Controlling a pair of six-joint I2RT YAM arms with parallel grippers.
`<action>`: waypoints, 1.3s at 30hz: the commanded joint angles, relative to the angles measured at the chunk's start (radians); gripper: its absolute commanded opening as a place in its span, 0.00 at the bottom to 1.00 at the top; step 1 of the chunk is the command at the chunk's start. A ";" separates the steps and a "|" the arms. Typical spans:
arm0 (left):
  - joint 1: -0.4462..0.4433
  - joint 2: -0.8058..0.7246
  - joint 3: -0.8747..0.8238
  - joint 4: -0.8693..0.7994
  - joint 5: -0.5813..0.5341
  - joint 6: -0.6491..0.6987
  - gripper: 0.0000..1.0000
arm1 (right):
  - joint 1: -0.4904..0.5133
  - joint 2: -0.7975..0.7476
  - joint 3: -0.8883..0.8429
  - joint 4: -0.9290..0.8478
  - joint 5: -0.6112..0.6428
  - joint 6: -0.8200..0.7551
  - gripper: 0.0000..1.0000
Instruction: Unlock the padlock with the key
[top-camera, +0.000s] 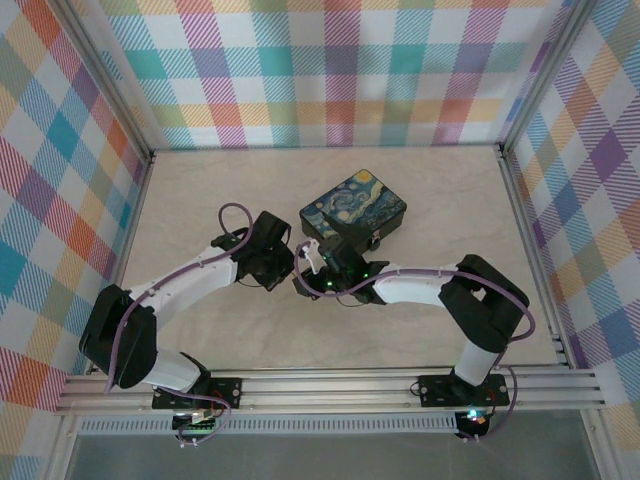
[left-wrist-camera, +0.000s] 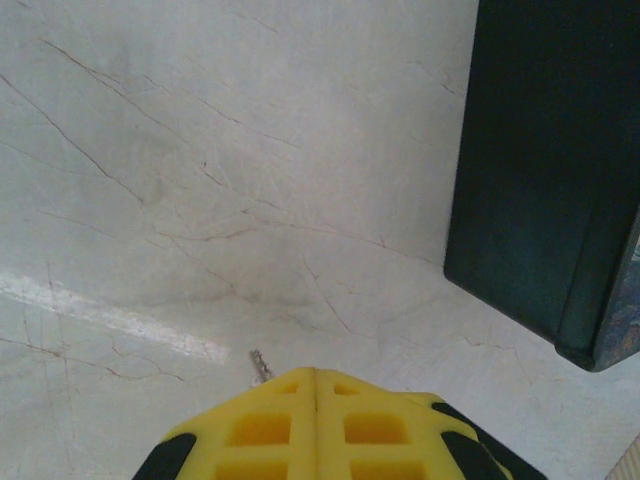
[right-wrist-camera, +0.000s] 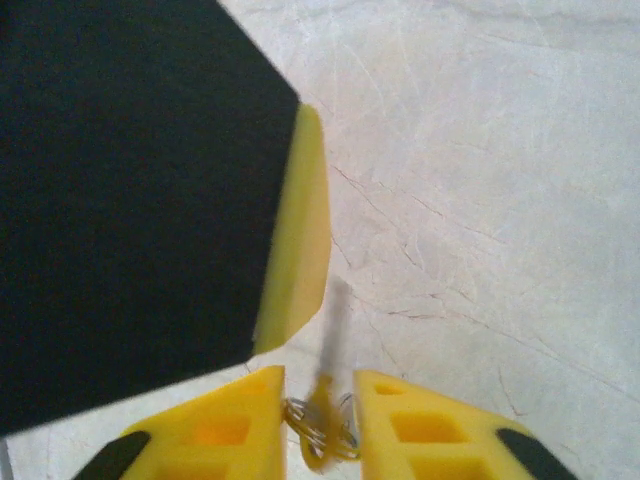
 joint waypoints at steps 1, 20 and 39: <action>0.006 -0.028 -0.014 0.004 0.014 -0.012 0.00 | 0.009 0.011 0.022 0.027 0.024 -0.006 0.15; 0.136 -0.069 -0.020 0.059 0.153 0.181 0.37 | -0.079 -0.183 -0.076 -0.060 -0.203 0.065 0.01; 0.185 -0.069 -0.121 0.486 0.524 -0.019 0.37 | -0.247 -0.368 -0.227 0.191 -0.564 0.326 0.03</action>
